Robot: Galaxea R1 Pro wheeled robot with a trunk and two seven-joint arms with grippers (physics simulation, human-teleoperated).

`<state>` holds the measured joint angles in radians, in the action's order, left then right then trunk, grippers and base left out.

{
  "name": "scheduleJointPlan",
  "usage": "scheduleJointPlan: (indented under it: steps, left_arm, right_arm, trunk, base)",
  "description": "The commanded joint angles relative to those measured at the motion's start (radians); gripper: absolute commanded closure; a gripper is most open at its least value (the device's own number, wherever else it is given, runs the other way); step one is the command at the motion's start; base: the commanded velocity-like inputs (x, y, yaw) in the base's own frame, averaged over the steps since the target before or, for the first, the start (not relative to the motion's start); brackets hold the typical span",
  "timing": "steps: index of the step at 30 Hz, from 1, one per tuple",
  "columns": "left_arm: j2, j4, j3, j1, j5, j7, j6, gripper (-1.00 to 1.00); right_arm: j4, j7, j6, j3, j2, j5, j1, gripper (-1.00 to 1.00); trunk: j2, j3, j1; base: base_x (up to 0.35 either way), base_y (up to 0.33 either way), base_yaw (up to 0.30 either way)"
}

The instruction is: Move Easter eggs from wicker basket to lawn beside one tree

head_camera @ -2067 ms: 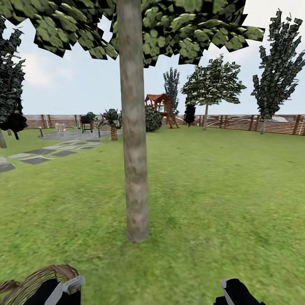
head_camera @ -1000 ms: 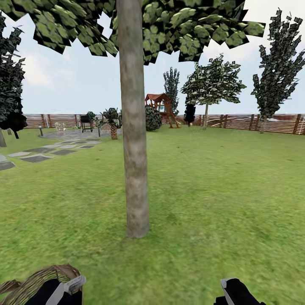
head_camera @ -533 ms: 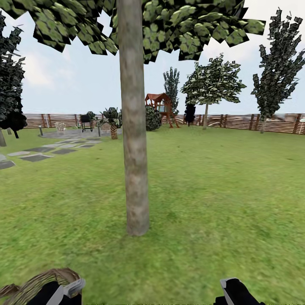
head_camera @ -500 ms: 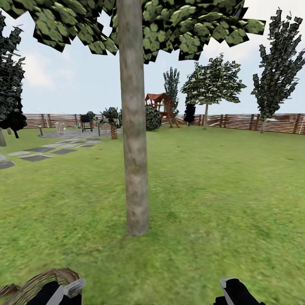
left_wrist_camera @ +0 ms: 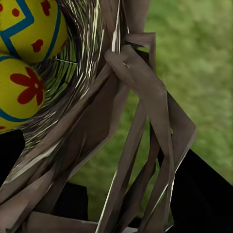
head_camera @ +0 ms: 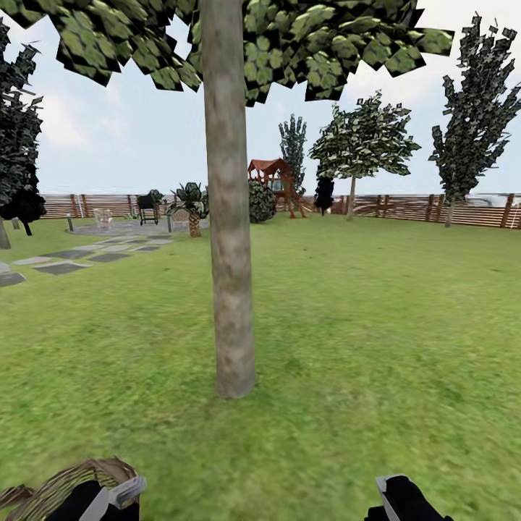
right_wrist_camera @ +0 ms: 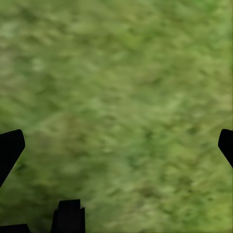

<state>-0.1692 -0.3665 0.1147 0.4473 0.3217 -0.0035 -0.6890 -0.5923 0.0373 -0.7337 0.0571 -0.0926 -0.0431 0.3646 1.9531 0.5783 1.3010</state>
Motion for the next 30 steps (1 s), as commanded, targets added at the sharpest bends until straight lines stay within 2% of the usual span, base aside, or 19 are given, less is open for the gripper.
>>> scheduleJointPlan:
  steps: [1, 15, 19, 30]
  left_arm:
    - [0.0, -0.002, 0.005, 0.001, -0.006, 0.0, -0.006, 1.0]
    - [0.003, -0.002, 0.006, 0.001, -0.006, 0.0, -0.005, 1.0]
    - [0.002, -0.002, 0.006, 0.001, -0.004, -0.001, -0.005, 1.0]
    - [0.002, -0.002, 0.007, 0.001, -0.004, 0.0, -0.006, 1.0]
  right_arm:
    - [-0.001, 0.0, -0.006, 0.006, -0.001, -0.004, 0.001, -1.0]
    - [-0.001, 0.001, -0.006, 0.007, 0.006, -0.004, 0.001, -1.0]
    - [-0.001, 0.001, -0.006, 0.007, 0.007, -0.004, 0.001, -1.0]
    - [0.0, 0.001, -0.006, 0.007, 0.007, -0.004, 0.001, -1.0]
  trunk:
    - [0.008, 0.004, 0.004]
    - [0.106, 0.048, 0.057]
    - [0.106, 0.048, 0.057]
    - [0.106, 0.048, 0.057]
  base:
    - [0.0, 0.0, 0.0]
    - [0.0, 0.0, 0.0]
    - [0.076, 0.0, 0.0]
    - [0.34, 0.0, 0.0]
